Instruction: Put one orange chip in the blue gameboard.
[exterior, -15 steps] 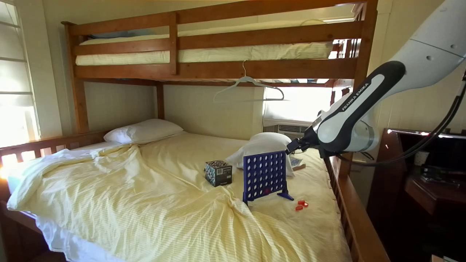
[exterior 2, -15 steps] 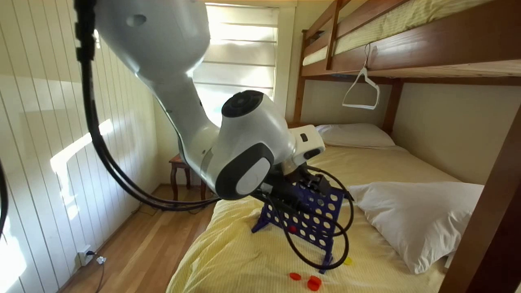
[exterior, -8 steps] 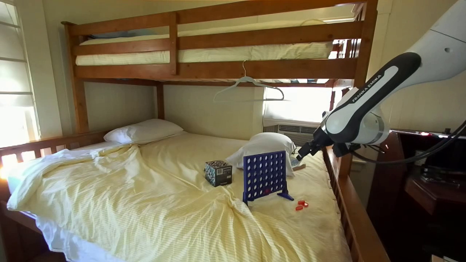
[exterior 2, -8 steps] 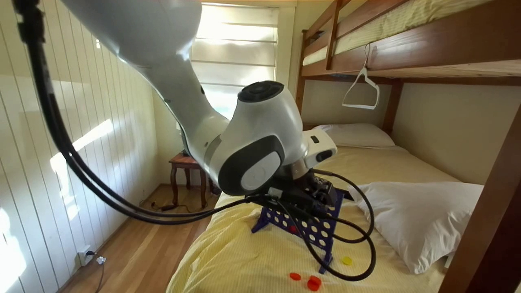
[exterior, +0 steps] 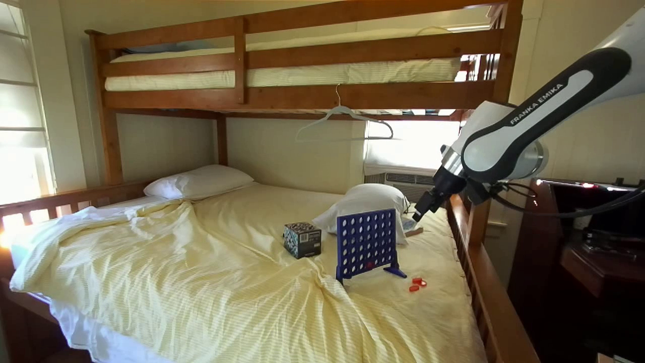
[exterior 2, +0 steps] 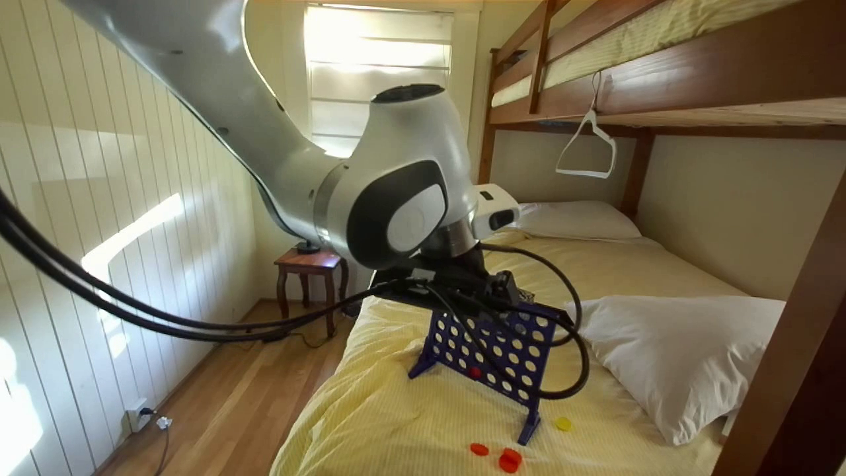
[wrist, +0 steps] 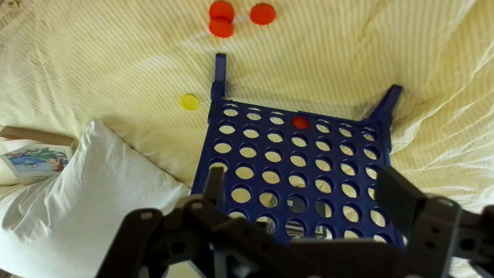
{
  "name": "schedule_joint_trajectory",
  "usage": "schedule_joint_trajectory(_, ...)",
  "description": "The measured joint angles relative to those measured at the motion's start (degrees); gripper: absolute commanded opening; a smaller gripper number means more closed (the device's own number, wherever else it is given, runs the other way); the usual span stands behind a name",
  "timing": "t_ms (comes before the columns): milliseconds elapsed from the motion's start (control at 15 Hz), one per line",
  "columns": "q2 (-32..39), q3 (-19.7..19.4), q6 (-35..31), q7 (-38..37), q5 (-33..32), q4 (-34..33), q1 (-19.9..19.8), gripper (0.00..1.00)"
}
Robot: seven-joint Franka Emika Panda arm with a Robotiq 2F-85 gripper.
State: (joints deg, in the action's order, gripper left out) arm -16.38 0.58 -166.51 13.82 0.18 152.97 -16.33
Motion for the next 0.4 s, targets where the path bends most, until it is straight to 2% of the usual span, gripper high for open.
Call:
schedule_joint_trajectory(200,-2.4,-0.1,3.3,-3.3,-2.9,0.1,0.9,1.0)
schedule_joint_trajectory(400,-3.0,-0.1,3.7,-3.6,-3.0,0.3,1.0,1.0)
